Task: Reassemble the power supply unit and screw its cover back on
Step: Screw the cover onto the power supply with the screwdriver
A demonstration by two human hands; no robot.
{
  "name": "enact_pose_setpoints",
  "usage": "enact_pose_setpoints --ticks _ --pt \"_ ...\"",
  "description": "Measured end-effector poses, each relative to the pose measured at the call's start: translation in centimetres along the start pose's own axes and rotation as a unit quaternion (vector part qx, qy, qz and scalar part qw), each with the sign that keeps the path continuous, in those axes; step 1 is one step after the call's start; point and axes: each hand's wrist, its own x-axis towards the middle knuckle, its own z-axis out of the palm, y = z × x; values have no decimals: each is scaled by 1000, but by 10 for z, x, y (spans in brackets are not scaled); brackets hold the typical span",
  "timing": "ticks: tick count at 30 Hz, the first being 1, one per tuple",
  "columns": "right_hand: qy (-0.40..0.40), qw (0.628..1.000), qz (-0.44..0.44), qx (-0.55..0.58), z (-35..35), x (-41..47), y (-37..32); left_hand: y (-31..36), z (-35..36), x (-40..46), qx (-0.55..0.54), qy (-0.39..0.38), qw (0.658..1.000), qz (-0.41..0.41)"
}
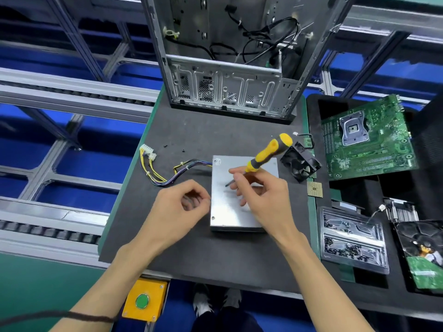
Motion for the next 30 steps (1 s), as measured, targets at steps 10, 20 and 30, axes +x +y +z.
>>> enact_pose_setpoints --ticks 10,20,30 --pt "-26 993 -21 -110 -11 26 16 -46 8 26 133 -14 985 -110" --pt "-99 918 -78 -376 -10 66 14 -28 22 48 3 93 992 -79" --pt "-221 840 -48 -493 -9 91 16 -34 31 78 90 -32 995 -8"
